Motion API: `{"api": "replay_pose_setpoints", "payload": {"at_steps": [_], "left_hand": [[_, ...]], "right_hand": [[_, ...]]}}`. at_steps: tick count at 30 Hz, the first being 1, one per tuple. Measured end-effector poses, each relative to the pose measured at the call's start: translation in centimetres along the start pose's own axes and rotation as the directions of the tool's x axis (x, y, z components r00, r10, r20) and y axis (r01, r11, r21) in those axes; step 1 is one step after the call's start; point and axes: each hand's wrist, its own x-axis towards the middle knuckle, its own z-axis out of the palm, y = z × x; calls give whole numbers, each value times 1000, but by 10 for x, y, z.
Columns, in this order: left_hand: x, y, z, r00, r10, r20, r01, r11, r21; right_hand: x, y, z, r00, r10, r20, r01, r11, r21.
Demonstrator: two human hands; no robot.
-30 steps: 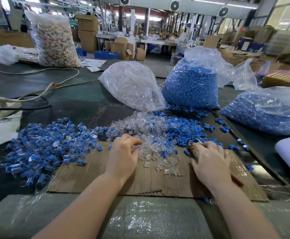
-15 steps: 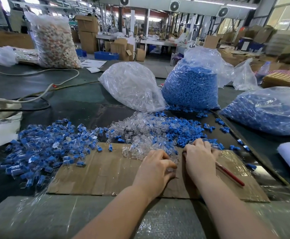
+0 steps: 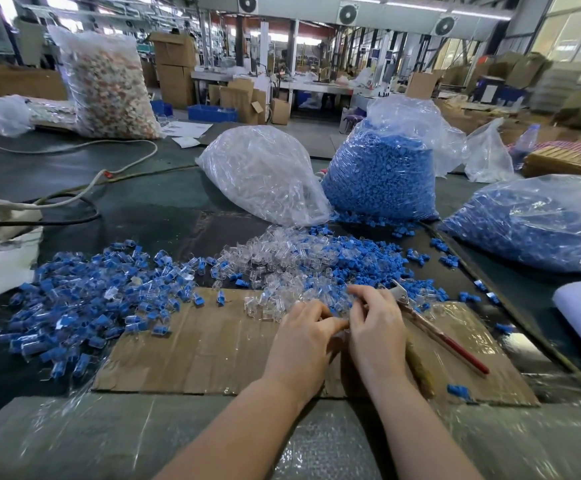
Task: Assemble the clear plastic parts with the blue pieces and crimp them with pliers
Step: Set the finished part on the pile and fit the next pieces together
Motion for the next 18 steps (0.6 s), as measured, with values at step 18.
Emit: {"api": "replay_pose_setpoints", "payload": {"at_steps": [18], "left_hand": [[-1,2,-9,969,-187,-160,119,925,-360]], "right_hand": [[-12,4,2,999,-11,-46,20,980,199]]}}
